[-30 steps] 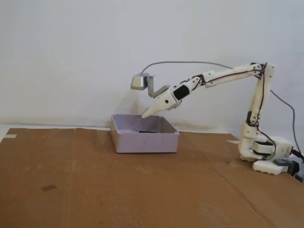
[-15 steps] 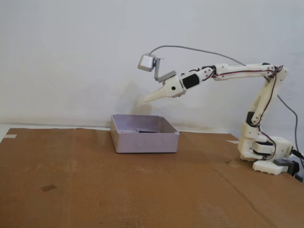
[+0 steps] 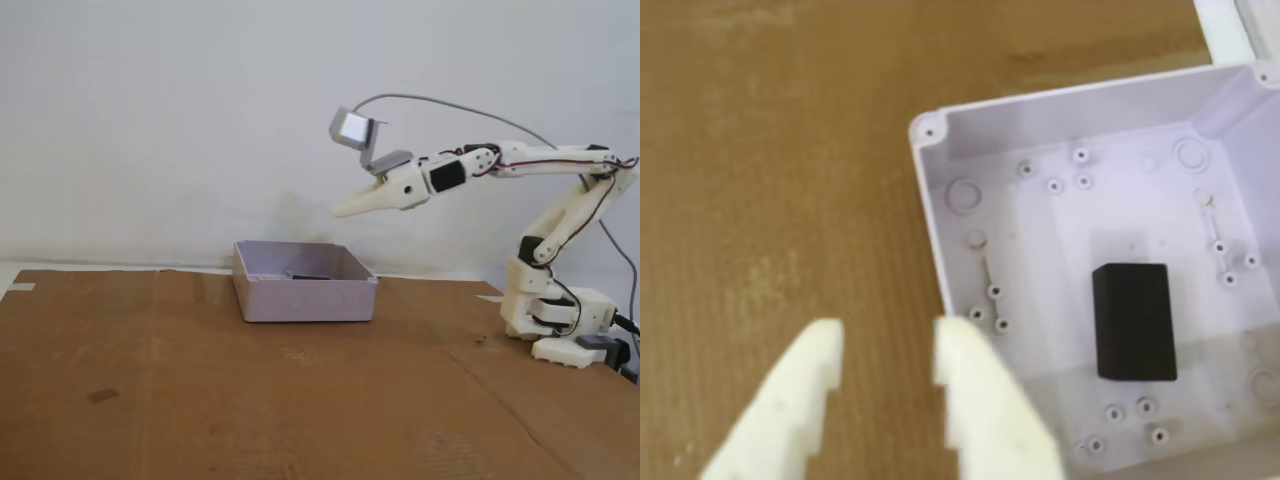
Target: Grasp a block and put it in the box.
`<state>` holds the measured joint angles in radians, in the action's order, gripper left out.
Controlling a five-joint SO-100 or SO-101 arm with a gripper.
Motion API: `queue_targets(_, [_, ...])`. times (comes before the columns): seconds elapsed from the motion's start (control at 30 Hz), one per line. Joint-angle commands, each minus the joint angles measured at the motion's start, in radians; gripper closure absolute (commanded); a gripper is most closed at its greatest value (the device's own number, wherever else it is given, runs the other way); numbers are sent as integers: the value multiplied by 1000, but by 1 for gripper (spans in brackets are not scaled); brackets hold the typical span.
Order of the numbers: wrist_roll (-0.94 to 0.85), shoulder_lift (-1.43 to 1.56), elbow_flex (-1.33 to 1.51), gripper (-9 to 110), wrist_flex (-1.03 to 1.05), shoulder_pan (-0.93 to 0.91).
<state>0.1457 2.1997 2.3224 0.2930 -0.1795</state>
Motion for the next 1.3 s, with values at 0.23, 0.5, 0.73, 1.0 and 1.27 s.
queue_targets(0.23, [-8, 357, 172, 95, -35, 75])
queue_targets(0.5, [-8, 522, 316, 95, -35, 153])
queue_targets(0.73, [-8, 646, 431, 95, -35, 201])
queue_targets(1.0, [-8, 822, 584, 95, -35, 216])
queue_targets(1.27, [-3, 1031, 761, 95, -35, 216])
